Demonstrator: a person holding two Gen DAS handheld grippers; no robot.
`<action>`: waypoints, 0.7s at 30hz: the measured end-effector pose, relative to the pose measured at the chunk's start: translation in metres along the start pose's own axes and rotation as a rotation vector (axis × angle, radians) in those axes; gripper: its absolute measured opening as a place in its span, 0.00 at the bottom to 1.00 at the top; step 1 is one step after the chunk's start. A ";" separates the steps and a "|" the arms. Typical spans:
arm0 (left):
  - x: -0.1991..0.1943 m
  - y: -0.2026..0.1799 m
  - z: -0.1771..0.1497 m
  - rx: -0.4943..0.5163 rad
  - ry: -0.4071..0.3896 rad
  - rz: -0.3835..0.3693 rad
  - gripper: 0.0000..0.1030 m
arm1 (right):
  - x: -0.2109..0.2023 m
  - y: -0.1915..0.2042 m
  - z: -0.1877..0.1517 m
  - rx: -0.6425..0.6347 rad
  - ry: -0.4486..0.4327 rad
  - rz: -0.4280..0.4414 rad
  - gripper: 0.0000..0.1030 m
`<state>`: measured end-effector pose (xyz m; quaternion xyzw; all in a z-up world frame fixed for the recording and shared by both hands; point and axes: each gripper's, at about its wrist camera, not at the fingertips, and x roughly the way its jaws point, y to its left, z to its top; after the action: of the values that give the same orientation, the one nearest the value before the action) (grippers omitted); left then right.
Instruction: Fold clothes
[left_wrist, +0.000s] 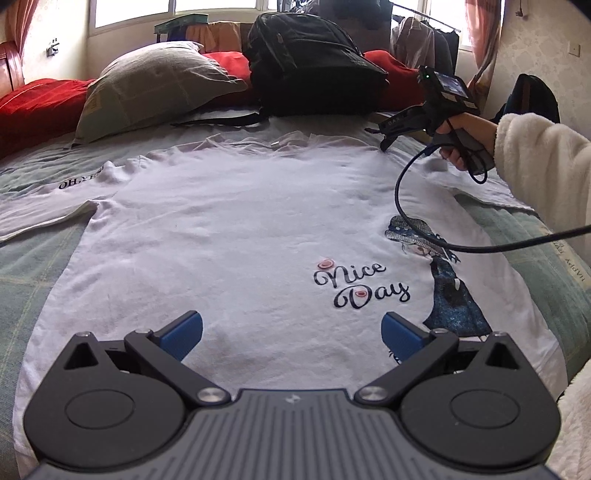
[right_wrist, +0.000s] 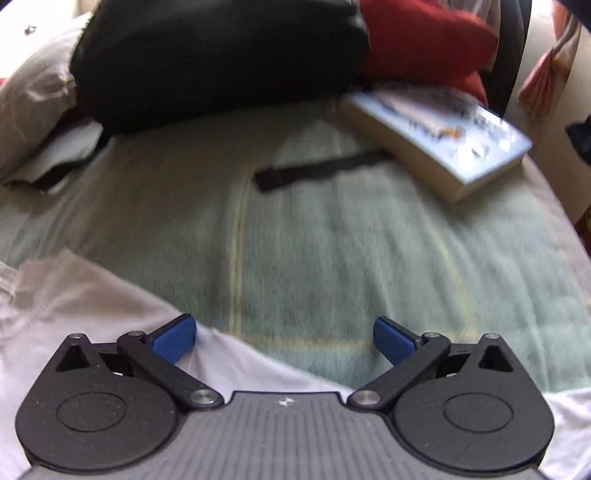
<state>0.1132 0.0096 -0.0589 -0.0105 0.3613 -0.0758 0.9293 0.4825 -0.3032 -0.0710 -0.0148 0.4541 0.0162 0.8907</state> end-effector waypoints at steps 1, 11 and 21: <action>-0.001 0.001 0.000 0.000 -0.003 0.003 0.99 | -0.010 -0.001 -0.001 -0.005 -0.020 0.009 1.00; -0.006 -0.002 -0.011 0.013 0.000 0.017 0.99 | -0.095 -0.027 -0.089 -0.162 -0.208 0.219 1.00; -0.014 -0.026 -0.021 0.048 0.014 0.031 0.99 | -0.091 -0.074 -0.162 -0.060 -0.175 0.185 1.00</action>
<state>0.0859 -0.0129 -0.0632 0.0178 0.3658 -0.0700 0.9279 0.3012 -0.3848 -0.0916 0.0019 0.3735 0.1133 0.9207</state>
